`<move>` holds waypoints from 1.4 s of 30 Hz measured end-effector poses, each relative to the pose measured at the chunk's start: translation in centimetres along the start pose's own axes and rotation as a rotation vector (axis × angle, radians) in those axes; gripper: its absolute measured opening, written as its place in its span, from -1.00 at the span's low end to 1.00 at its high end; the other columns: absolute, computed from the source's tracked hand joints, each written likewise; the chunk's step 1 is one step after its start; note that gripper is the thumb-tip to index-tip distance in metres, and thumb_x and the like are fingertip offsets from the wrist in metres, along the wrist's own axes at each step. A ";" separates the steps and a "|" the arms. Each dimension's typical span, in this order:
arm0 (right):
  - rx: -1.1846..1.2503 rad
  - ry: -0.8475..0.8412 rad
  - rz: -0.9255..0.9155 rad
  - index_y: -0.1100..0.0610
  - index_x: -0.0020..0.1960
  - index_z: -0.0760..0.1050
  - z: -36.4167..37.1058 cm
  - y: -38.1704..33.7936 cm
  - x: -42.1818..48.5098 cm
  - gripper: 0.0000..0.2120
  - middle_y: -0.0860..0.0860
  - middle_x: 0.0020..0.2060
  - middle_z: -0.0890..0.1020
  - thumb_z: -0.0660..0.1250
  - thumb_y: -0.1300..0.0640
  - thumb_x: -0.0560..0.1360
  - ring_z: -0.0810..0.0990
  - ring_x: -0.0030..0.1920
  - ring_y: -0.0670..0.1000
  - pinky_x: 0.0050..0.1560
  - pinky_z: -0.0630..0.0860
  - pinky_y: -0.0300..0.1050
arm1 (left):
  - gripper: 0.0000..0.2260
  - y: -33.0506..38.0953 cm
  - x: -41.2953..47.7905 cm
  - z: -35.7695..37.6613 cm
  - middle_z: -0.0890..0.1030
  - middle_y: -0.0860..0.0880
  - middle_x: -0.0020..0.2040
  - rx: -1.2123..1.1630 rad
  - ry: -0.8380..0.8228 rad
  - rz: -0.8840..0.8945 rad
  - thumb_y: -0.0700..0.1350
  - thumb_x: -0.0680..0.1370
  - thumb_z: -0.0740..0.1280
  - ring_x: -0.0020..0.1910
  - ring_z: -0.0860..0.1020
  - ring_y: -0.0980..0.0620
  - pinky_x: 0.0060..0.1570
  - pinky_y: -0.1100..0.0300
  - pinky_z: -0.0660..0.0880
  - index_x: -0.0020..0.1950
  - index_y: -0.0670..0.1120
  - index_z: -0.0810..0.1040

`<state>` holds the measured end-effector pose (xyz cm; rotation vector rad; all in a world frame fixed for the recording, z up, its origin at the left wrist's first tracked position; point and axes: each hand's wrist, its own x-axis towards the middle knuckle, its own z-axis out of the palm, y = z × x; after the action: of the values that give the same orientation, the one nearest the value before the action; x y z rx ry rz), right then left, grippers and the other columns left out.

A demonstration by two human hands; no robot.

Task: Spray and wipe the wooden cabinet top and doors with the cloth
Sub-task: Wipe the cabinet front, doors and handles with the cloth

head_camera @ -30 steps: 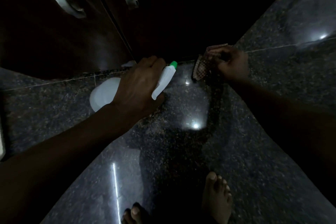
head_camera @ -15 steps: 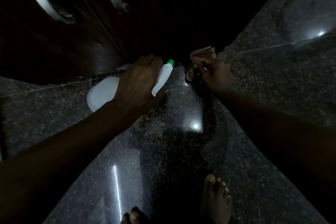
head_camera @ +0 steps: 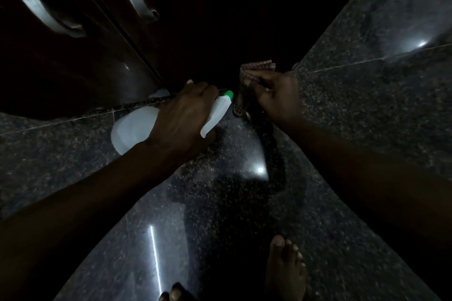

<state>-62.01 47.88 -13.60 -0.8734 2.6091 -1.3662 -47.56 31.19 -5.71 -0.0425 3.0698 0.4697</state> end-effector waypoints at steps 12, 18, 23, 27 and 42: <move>0.133 0.092 -0.169 0.23 0.05 0.70 -0.4 -0.4 1.8 -0.87 0.01 0.01 0.73 0.41 0.27 0.54 0.71 0.06 -0.03 0.10 0.65 0.00 | -0.69 0.2 0.1 -0.8 0.45 -0.10 -0.18 -0.021 0.035 0.038 -0.09 0.58 -0.04 -0.14 0.45 -0.15 0.31 -0.04 0.33 -0.09 -0.20 0.43; -0.063 0.006 0.085 0.11 0.03 0.72 -2.2 3.2 1.4 -0.75 -0.01 0.00 0.75 0.33 0.08 0.45 0.70 0.06 -0.08 0.14 0.62 -0.05 | -0.79 0.7 0.0 -2.1 0.49 -0.20 -0.22 -0.071 0.132 0.104 -0.15 0.46 0.10 -0.23 0.46 -0.20 0.04 0.04 0.31 -0.12 -0.24 0.46; 0.066 0.131 0.122 0.16 -0.04 0.72 -2.5 2.0 1.7 -0.83 0.00 -0.08 0.75 0.36 0.17 0.46 0.72 -0.02 -0.07 0.04 0.66 0.01 | -0.94 1.1 0.2 -2.4 0.48 -0.21 -0.27 -0.064 0.179 0.108 -0.32 0.39 0.26 -0.29 0.48 -0.21 -0.03 0.09 0.29 -0.17 -0.22 0.43; 0.200 0.330 0.010 0.28 -0.06 0.69 -4.0 -0.3 2.3 -0.87 0.10 -0.11 0.74 0.37 0.31 0.46 0.73 -0.05 0.07 -0.02 0.66 0.04 | -0.96 1.3 0.5 -2.5 0.48 -0.21 -0.28 -0.054 0.197 0.123 -0.32 0.39 0.23 -0.31 0.47 -0.21 -0.10 0.10 0.26 -0.18 -0.24 0.43; 0.007 0.143 0.289 0.12 -0.03 0.73 -4.0 4.1 1.6 -0.74 -0.01 -0.09 0.75 0.33 0.07 0.40 0.69 -0.04 -0.18 0.13 0.62 -0.17 | -0.80 1.3 1.3 -1.3 0.48 -0.13 -0.13 -0.123 0.127 0.044 -0.12 0.41 0.19 -0.15 0.40 -0.06 -0.18 0.25 0.17 -0.07 -0.23 0.43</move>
<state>-66.42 51.84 -14.02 -0.3880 2.6972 -1.4003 -48.90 32.03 -4.16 -0.0085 3.1668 0.6841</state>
